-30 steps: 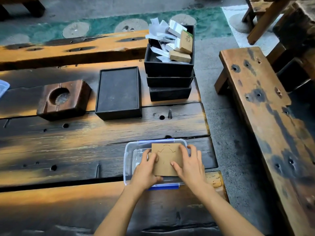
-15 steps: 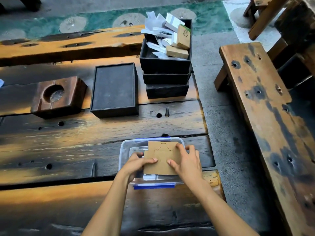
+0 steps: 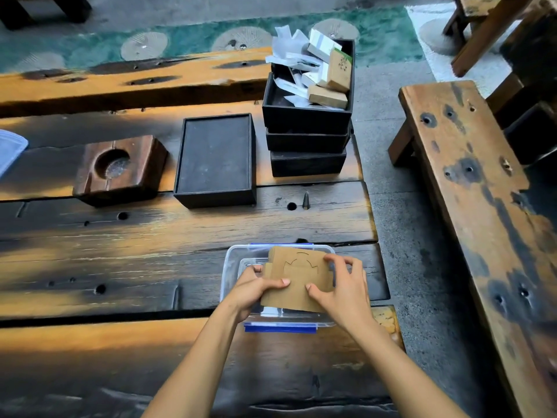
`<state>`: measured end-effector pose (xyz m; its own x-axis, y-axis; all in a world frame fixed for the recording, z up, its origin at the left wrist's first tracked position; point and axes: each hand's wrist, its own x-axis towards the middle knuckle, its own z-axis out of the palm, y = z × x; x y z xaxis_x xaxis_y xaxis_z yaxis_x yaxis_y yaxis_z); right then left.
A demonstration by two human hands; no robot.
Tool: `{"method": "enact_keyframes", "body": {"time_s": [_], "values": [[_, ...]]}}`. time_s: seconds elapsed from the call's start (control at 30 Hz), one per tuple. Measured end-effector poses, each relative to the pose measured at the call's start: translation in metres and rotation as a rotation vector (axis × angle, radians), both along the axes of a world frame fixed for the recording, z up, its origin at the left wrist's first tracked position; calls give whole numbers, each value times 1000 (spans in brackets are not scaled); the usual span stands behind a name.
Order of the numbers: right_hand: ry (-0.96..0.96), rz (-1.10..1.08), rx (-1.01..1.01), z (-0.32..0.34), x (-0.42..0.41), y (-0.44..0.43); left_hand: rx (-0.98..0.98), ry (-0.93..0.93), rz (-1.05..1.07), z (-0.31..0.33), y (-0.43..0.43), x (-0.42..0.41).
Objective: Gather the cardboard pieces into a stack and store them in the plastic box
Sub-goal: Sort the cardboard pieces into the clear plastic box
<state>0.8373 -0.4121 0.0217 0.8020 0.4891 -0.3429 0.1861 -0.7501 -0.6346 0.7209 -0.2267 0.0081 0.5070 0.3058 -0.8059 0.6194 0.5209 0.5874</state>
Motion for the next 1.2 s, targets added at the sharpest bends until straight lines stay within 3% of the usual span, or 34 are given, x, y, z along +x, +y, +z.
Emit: {"method": "enact_keyframes", "body": {"time_s": [0.13,0.3,0.37,0.5,0.67,0.9,1.2], "values": [[80,-51,169,9,2,-7,70,-108,72,19,11,-23],[674,145,395,22,16,-7,135,-314,-33,45,28,-56],[602,300,380,18,18,0,204,-351,-149,48,31,-58],[292,256,296,5,10,11,507,-345,-368,40,21,-40],[146,277,206,-19,-5,10,802,-254,-505,10,7,-36],[106,324,108,-31,-11,24,844,-113,-632,-27,12,-39],[91,131,85,-35,-10,41,866,-18,-487,-29,9,-20]]}}
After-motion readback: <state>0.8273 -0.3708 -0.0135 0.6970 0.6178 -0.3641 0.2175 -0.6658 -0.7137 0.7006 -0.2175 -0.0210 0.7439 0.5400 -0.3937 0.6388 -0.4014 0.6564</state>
